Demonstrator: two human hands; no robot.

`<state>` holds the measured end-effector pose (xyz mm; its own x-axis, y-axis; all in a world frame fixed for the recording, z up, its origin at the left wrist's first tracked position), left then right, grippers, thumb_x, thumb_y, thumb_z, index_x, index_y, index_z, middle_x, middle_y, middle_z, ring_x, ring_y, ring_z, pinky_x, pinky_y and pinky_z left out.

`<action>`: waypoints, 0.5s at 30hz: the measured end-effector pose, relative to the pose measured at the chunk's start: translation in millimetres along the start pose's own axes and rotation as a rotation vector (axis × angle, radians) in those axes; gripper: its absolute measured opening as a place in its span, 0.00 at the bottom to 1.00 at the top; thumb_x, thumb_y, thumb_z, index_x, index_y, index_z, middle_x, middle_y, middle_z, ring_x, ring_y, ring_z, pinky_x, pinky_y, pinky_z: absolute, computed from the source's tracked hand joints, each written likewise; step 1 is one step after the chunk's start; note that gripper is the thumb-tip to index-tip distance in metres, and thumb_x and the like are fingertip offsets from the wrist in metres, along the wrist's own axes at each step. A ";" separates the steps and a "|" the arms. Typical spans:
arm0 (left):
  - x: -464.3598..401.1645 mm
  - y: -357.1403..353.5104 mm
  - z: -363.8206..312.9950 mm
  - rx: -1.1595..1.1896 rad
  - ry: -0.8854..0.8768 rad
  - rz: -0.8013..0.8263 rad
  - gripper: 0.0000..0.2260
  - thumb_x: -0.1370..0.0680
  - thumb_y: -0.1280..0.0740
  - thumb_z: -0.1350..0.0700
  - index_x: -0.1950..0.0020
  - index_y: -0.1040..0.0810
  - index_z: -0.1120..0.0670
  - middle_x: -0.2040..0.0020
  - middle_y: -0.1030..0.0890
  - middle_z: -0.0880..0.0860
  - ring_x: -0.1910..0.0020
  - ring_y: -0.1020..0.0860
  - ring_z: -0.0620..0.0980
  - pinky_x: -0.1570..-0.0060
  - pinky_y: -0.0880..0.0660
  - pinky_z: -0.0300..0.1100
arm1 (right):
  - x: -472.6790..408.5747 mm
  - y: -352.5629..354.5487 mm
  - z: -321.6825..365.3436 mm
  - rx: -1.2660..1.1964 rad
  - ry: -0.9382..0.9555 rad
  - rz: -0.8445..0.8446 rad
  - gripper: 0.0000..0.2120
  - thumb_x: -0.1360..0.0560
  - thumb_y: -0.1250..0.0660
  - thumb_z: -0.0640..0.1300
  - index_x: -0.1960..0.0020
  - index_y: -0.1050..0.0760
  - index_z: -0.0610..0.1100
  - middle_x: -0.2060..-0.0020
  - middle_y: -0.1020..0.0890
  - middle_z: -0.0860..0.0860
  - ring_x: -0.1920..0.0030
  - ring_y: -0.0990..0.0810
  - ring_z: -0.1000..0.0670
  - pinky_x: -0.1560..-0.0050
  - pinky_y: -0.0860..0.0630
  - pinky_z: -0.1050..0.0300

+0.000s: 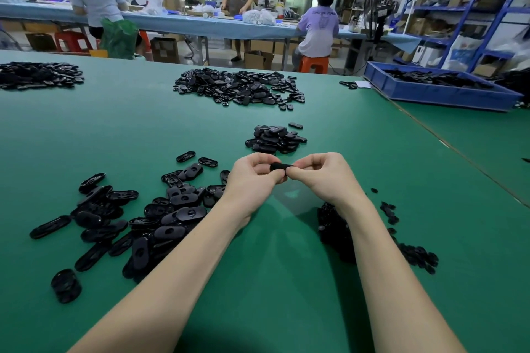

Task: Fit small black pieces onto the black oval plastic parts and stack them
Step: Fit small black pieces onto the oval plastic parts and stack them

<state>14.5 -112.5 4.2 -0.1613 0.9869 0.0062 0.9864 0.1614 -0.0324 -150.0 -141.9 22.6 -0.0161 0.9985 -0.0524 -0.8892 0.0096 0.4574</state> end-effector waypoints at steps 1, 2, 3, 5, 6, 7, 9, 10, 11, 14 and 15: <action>-0.4 0.0 0.5 0.005 0.000 -0.008 0.08 0.25 0.27 0.66 0.52 0.20 0.54 0.63 0.14 0.49 0.60 0.15 0.44 0.48 0.22 0.39 | 0.4 -0.3 0.5 0.008 0.004 -0.007 0.06 0.30 0.21 0.48 0.61 0.18 0.48 0.76 0.22 0.62 0.74 0.26 0.64 0.71 0.33 0.72; -0.5 0.0 1.0 0.009 0.000 -0.015 0.08 0.25 0.27 0.66 0.53 0.20 0.54 0.63 0.14 0.49 0.61 0.15 0.44 0.49 0.22 0.38 | 1.0 -0.7 1.0 0.018 0.005 -0.015 0.07 0.31 0.22 0.49 0.61 0.18 0.49 0.77 0.22 0.62 0.74 0.26 0.63 0.70 0.31 0.69; -0.4 0.2 1.1 0.005 -0.004 -0.024 0.08 0.25 0.27 0.66 0.53 0.20 0.53 0.64 0.14 0.48 0.60 0.15 0.44 0.50 0.22 0.38 | 1.4 -1.2 1.5 0.031 0.005 -0.027 0.07 0.31 0.22 0.50 0.61 0.18 0.49 0.76 0.22 0.63 0.74 0.26 0.63 0.67 0.29 0.65; -0.2 1.4 -0.5 -0.016 -0.023 -0.034 0.08 0.25 0.26 0.65 0.54 0.20 0.53 0.65 0.15 0.47 0.59 0.16 0.45 0.51 0.23 0.38 | 2.3 -1.2 3.2 0.063 0.009 -0.055 0.07 0.32 0.22 0.51 0.62 0.18 0.50 0.75 0.21 0.63 0.71 0.24 0.62 0.62 0.26 0.59; -0.3 2.0 -2.4 -0.022 -0.038 -0.023 0.08 0.25 0.26 0.64 0.53 0.20 0.53 0.64 0.14 0.48 0.59 0.15 0.46 0.49 0.22 0.39 | 2.5 -1.0 4.0 0.054 0.017 -0.061 0.07 0.32 0.22 0.51 0.61 0.18 0.50 0.74 0.20 0.62 0.71 0.24 0.61 0.62 0.26 0.59; -0.6 2.8 -5.2 -0.032 -0.062 -0.004 0.07 0.25 0.26 0.64 0.52 0.20 0.53 0.62 0.14 0.49 0.58 0.15 0.46 0.48 0.22 0.40 | 2.6 -1.3 4.4 0.015 0.024 -0.051 0.07 0.31 0.22 0.51 0.61 0.18 0.50 0.73 0.19 0.62 0.71 0.24 0.62 0.64 0.27 0.61; -2.3 5.4 -15.6 -0.149 -0.150 0.037 0.08 0.25 0.26 0.62 0.50 0.20 0.51 0.58 0.13 0.51 0.57 0.14 0.46 0.48 0.21 0.39 | 3.6 -1.1 2.5 -0.094 0.015 -0.006 0.06 0.29 0.21 0.49 0.58 0.17 0.49 0.72 0.19 0.60 0.73 0.26 0.63 0.68 0.31 0.66; -2.3 6.7 -21.5 -0.251 -0.205 0.055 0.09 0.25 0.26 0.61 0.50 0.20 0.49 0.57 0.13 0.49 0.58 0.15 0.45 0.50 0.21 0.36 | 4.6 0.1 0.5 -0.135 -0.001 0.015 0.06 0.29 0.21 0.48 0.56 0.17 0.49 0.71 0.19 0.59 0.74 0.27 0.62 0.70 0.32 0.67; -2.0 7.3 -26.5 -0.352 -0.258 0.068 0.09 0.26 0.26 0.60 0.51 0.19 0.47 0.57 0.14 0.48 0.58 0.15 0.43 0.52 0.22 0.33 | 5.3 1.5 -1.7 -0.165 -0.020 0.032 0.07 0.29 0.21 0.48 0.54 0.17 0.49 0.69 0.18 0.58 0.75 0.28 0.61 0.72 0.33 0.68; 0.9 7.7 -34.1 -0.610 -0.395 0.082 0.07 0.26 0.25 0.57 0.52 0.17 0.47 0.57 0.15 0.44 0.58 0.18 0.41 0.53 0.22 0.34 | 5.9 3.9 -6.0 -0.166 -0.057 0.068 0.10 0.29 0.21 0.49 0.49 0.18 0.50 0.63 0.13 0.56 0.75 0.29 0.58 0.72 0.32 0.67; 2.3 7.0 -33.6 -0.687 -0.423 0.083 0.06 0.26 0.25 0.57 0.52 0.18 0.46 0.57 0.16 0.43 0.58 0.18 0.41 0.52 0.21 0.38 | 5.8 3.4 -6.9 -0.149 -0.065 0.075 0.11 0.28 0.22 0.50 0.48 0.18 0.51 0.62 0.13 0.56 0.75 0.28 0.58 0.69 0.32 0.65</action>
<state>22.1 -109.1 37.6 0.0505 0.9346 -0.3522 0.7737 0.1863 0.6055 -156.3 -136.4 17.8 -0.0600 0.9975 0.0363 -0.9447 -0.0685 0.3206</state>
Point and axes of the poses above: each hand's wrist, its own x-axis away from the middle knuckle, its own y-axis out of the back of the hand, z = x × y, the point moved 8 cm from there along -x, towards the middle knuckle
